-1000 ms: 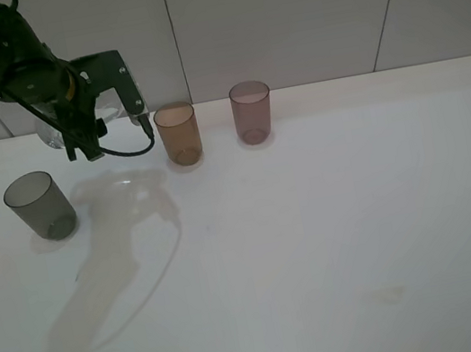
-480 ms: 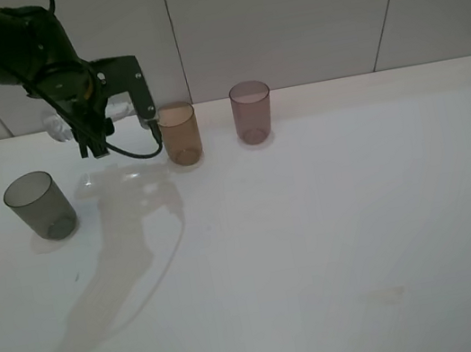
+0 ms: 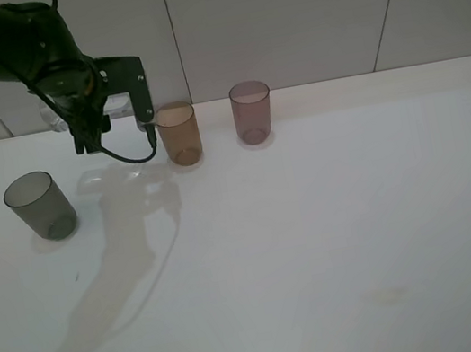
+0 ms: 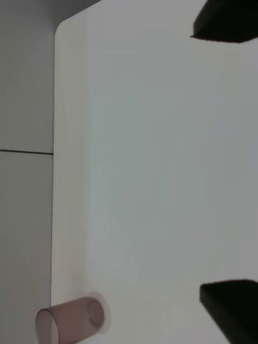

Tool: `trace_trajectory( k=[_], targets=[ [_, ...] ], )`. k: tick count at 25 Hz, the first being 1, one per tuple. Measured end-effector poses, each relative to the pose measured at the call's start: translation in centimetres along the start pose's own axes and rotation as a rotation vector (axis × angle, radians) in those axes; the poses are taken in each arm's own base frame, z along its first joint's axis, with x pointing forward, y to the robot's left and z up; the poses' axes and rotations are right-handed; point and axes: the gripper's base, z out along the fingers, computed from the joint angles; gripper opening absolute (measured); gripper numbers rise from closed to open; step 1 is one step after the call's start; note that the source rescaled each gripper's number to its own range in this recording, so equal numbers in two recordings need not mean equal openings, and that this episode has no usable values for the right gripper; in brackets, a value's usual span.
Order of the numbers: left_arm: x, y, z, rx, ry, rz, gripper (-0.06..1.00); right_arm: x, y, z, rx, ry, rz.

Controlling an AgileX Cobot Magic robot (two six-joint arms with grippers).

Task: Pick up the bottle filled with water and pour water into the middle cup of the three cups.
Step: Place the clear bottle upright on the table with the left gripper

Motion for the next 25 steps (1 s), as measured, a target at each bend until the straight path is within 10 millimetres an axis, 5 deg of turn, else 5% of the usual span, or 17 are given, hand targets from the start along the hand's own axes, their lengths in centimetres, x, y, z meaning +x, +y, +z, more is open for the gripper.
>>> trace_trajectory(
  k=[25],
  targets=[
    [-0.6,0.3,1.4,-0.021,0.072,0.228,0.01,0.0,0.0,0.0,0.000,0.000,0.000]
  ],
)
